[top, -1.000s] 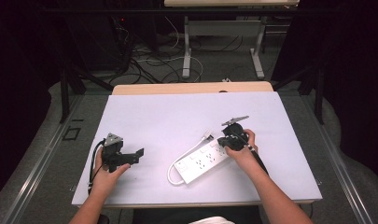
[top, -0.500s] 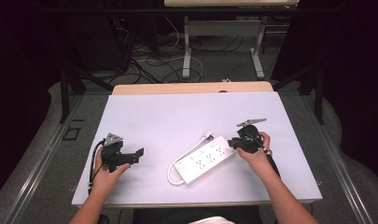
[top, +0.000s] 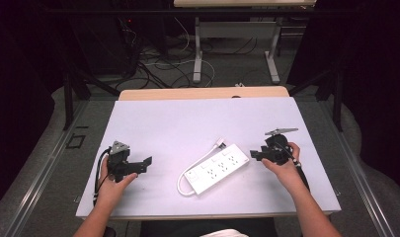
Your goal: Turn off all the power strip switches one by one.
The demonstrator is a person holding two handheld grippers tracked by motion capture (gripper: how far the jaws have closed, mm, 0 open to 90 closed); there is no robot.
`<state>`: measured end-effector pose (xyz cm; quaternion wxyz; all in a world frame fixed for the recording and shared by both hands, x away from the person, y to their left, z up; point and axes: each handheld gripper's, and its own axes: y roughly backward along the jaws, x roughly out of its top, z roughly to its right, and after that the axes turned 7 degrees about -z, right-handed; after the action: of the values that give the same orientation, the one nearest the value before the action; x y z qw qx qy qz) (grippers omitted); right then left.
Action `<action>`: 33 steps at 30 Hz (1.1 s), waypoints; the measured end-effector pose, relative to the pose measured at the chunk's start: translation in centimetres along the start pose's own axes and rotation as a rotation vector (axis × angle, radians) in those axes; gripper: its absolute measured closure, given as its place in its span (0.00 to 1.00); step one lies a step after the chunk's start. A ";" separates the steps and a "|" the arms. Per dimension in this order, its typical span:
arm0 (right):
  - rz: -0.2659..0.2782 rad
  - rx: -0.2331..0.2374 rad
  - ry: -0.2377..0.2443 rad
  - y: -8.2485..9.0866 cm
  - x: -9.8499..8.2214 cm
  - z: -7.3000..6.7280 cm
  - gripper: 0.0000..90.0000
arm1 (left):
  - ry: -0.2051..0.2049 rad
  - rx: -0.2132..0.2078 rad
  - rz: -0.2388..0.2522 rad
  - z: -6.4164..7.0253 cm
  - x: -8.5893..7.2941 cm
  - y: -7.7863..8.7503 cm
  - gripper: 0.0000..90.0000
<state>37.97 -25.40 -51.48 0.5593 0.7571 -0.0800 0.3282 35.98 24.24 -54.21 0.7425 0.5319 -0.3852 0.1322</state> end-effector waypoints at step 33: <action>0.112 -0.176 -0.089 1.1 -4.6 5.1 0.06 | 0.008 -0.003 -0.013 -0.1 0.0 -0.1 0.03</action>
<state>35.92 -31.51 -54.13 0.6004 0.7132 -0.1754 0.3165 36.09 24.33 -54.25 0.7456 0.5326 -0.3791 0.1288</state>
